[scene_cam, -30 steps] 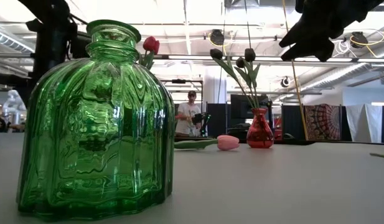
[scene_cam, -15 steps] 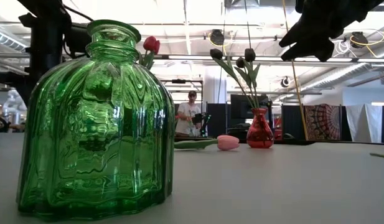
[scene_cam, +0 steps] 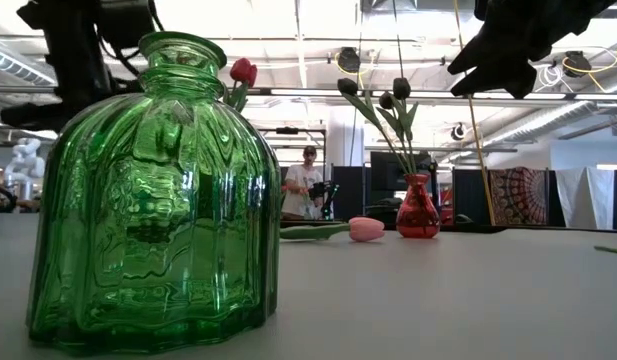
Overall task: Sort flowers into vase by color
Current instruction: Put the top pink tulip into the green vase
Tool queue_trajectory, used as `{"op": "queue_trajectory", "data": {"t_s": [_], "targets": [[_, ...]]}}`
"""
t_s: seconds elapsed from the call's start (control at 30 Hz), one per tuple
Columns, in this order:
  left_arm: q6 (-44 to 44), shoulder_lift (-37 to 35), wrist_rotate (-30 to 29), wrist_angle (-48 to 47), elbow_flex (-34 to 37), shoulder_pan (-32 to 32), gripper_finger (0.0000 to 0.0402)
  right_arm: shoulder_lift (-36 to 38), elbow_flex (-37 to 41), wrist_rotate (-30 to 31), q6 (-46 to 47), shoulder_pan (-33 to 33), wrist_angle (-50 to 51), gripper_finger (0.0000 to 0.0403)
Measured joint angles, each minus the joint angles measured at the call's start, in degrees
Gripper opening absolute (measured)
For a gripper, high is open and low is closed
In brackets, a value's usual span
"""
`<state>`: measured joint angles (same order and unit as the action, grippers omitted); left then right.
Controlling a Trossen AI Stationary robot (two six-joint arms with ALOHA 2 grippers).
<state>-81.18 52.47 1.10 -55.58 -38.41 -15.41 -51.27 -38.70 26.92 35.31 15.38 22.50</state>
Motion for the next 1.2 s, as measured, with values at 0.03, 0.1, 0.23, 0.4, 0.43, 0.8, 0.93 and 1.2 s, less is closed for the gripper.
{"op": "queue_trajectory", "data": {"t_s": [0.03, 0.1, 0.23, 0.4, 0.43, 0.8, 0.93, 1.2], "targets": [[-1.4, 0.0, -1.0, 0.7, 0.0, 1.3, 0.0178, 0.0, 0.0, 0.0, 0.0, 0.0, 0.0, 0.0210], [-4.4, 0.0, -3.0, 2.0, 0.0, 3.7, 0.0178, 0.0, 0.0, 0.0, 0.0, 0.0, 0.0, 0.0210], [-9.9, 0.5, -5.3, 2.9, 0.0, 8.5, 0.0178, 0.0, 0.0, 0.0, 0.0, 0.0, 0.0, 0.0210], [-15.5, 4.2, -6.1, 2.9, 0.0, 14.6, 0.0178, 0.0, 0.0, 0.0, 0.0, 0.0, 0.0, 0.0210], [-16.0, 5.3, -6.4, 2.7, 0.0, 15.5, 0.0178, 0.0, 0.0, 0.0, 0.0, 0.0, 0.0, 0.0210], [-15.7, 16.4, -7.2, 6.6, 0.3, 16.7, 0.0178, 0.0, 0.0, 0.0, 0.0, 0.0, 0.1, 0.0210], [-15.3, 20.2, -6.4, 6.7, 0.3, 16.7, 0.0178, 0.0, 0.0, 0.0, 0.0, 0.0, 0.1, 0.0210], [-14.2, 25.4, -5.3, 9.4, 0.3, 16.7, 0.0178, 0.0, 0.0, 0.0, 0.0, 0.0, 0.1, 0.0210]]}}
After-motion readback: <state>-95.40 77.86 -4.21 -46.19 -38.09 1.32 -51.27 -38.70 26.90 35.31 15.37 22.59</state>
